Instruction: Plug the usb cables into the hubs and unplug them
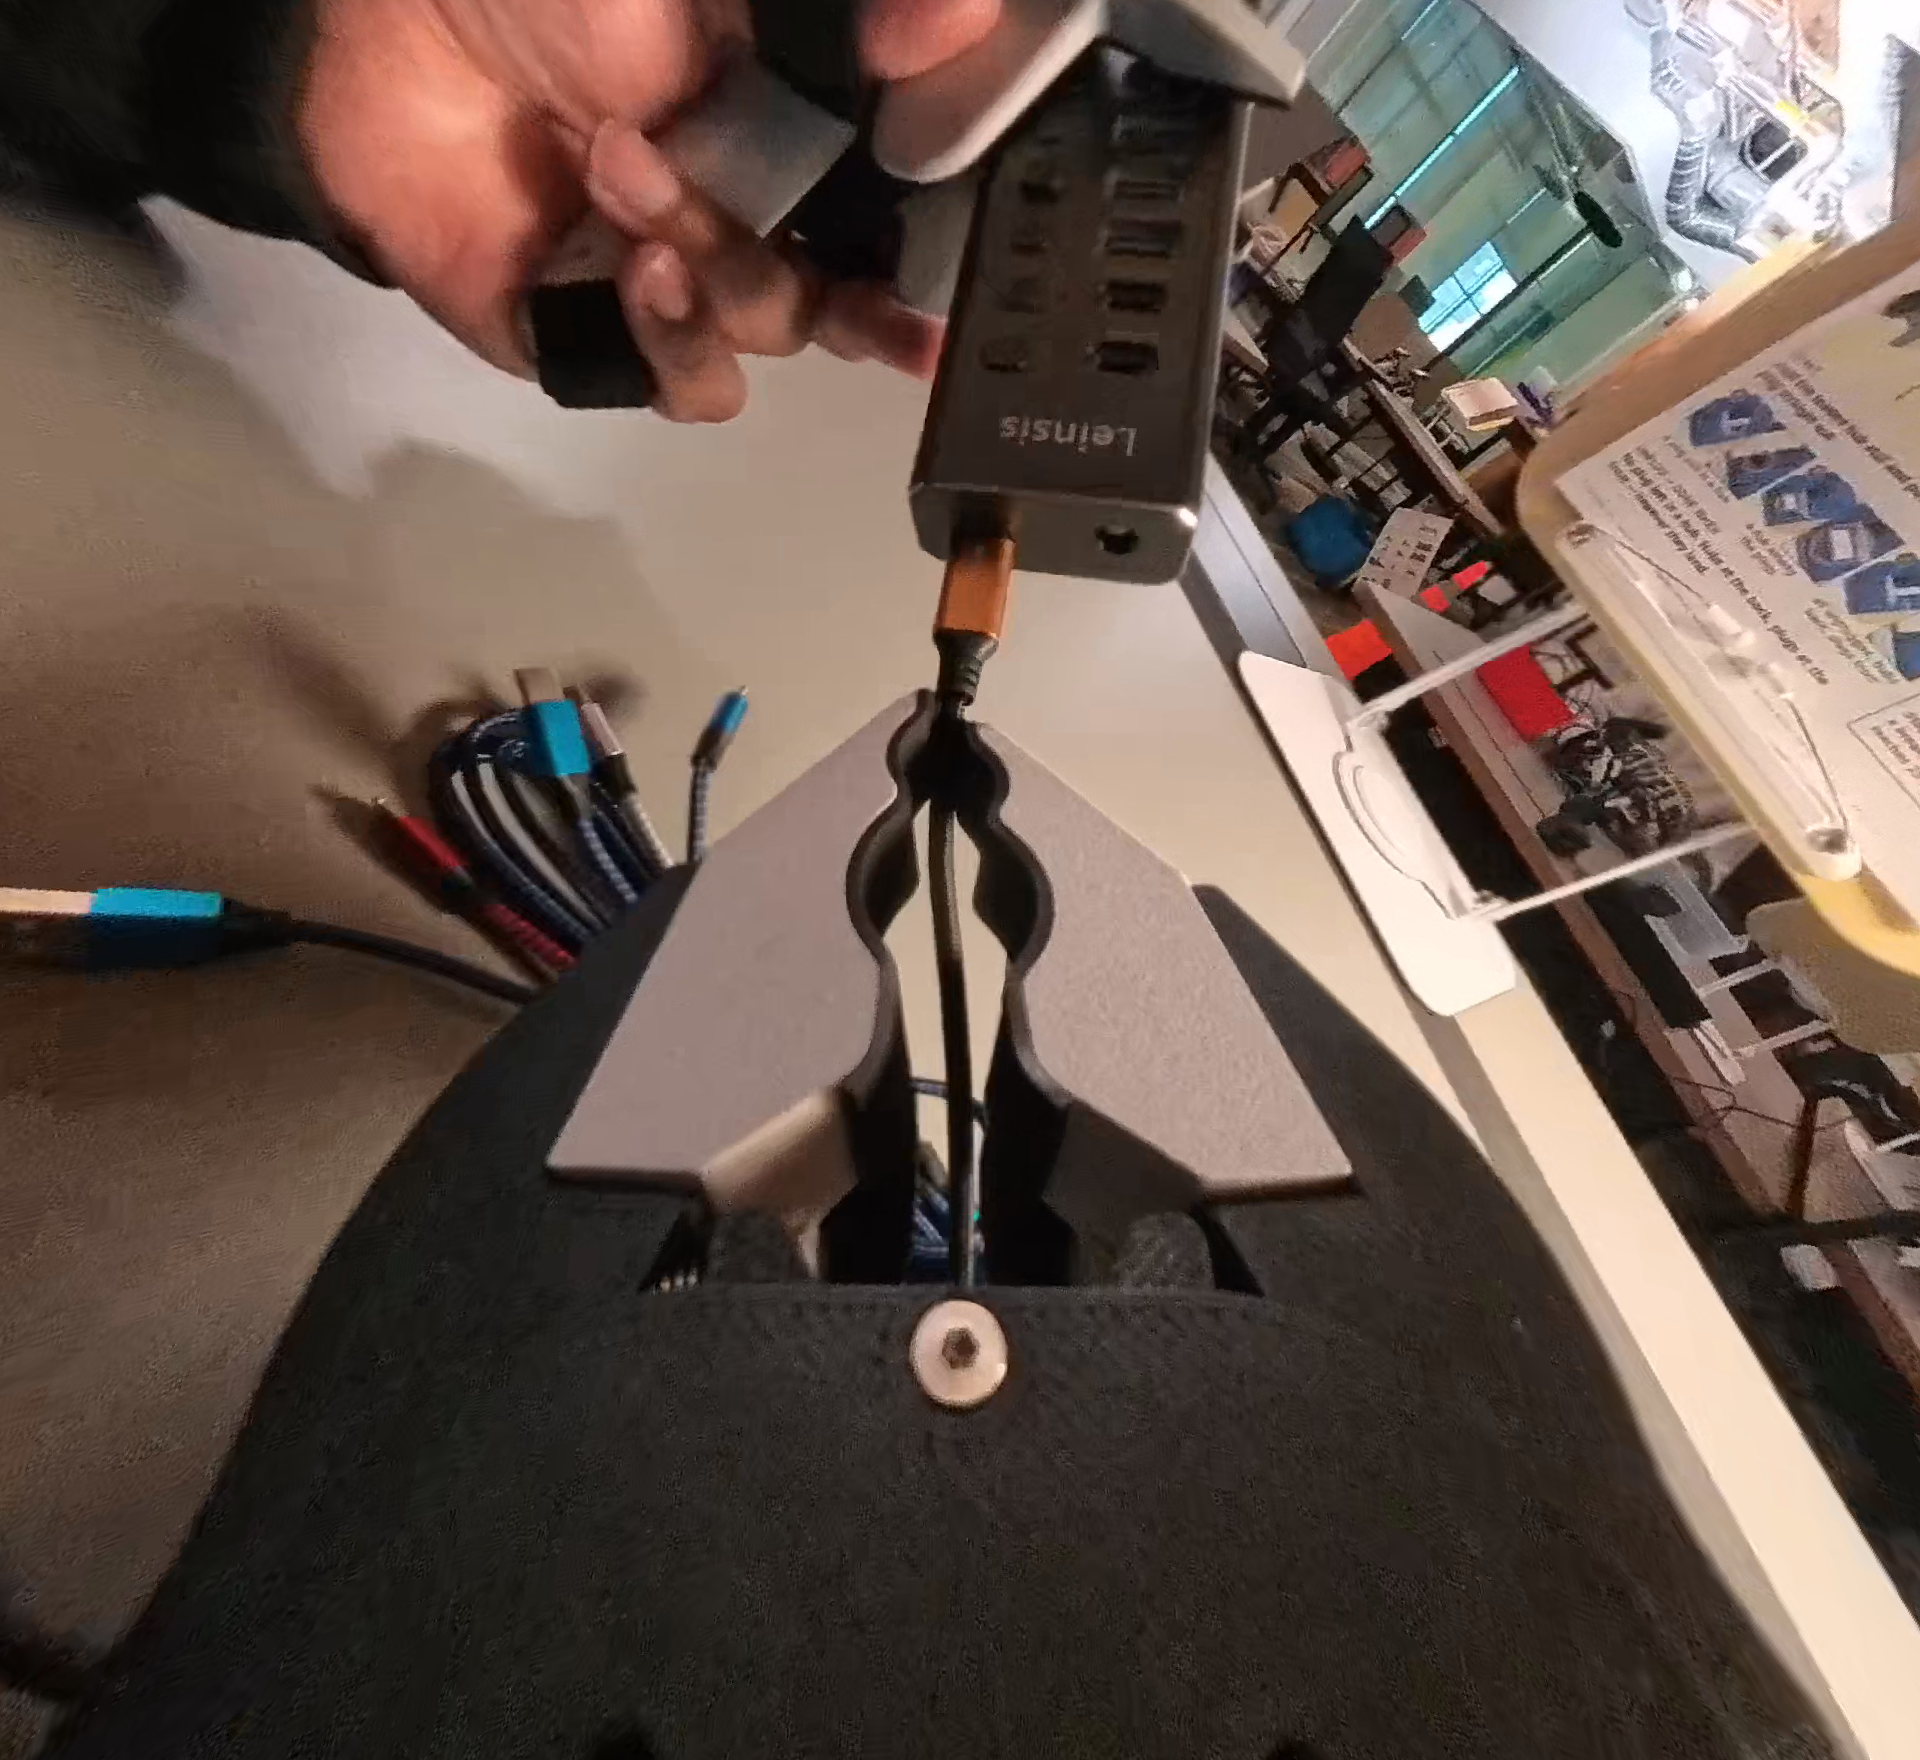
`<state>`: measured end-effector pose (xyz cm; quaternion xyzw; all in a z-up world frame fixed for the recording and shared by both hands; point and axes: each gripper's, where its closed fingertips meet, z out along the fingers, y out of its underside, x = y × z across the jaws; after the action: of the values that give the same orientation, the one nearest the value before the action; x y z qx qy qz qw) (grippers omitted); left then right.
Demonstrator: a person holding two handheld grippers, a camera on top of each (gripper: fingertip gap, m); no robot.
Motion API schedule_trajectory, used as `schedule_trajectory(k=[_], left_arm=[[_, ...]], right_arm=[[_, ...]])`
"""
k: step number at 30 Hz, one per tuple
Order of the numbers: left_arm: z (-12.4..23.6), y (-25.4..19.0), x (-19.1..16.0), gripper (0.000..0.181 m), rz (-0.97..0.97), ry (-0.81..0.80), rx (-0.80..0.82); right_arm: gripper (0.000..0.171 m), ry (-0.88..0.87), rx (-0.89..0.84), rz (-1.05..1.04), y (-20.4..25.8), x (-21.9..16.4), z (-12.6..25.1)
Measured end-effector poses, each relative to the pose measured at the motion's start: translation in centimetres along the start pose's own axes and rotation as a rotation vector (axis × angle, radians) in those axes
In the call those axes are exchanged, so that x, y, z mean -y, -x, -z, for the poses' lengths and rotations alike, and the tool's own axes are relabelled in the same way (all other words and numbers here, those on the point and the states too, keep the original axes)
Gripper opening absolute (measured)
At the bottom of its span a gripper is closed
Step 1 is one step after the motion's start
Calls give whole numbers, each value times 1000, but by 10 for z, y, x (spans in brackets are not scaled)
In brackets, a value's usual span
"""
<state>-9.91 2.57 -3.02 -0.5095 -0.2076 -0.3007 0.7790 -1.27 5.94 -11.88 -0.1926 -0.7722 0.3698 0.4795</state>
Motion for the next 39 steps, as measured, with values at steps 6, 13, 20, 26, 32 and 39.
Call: schedule_trajectory(k=[6,13,20,26,32,39], left_arm=[[-1,-1,-1,28,-15,7,-5],[-2,-6,-3,28,-35,-26,-27],[0,0,-3,28,17,-6,-31],[-2,-1,-2,33,13,-20,-24],[-1,-2,0,33,31,-22,-31],[30,13,49,28,28,-199,23]], right_arm=[[4,6,-48,-31,-17,-5,4],[4,23,-136,-115,-32,-8,7],[4,-28,-43,-34,-18,1,12],[4,-2,-77,-90,-27,-3,14],[4,-27,-54,-130,-25,2,13],[3,7,-153,-110,-53,-24,38]])
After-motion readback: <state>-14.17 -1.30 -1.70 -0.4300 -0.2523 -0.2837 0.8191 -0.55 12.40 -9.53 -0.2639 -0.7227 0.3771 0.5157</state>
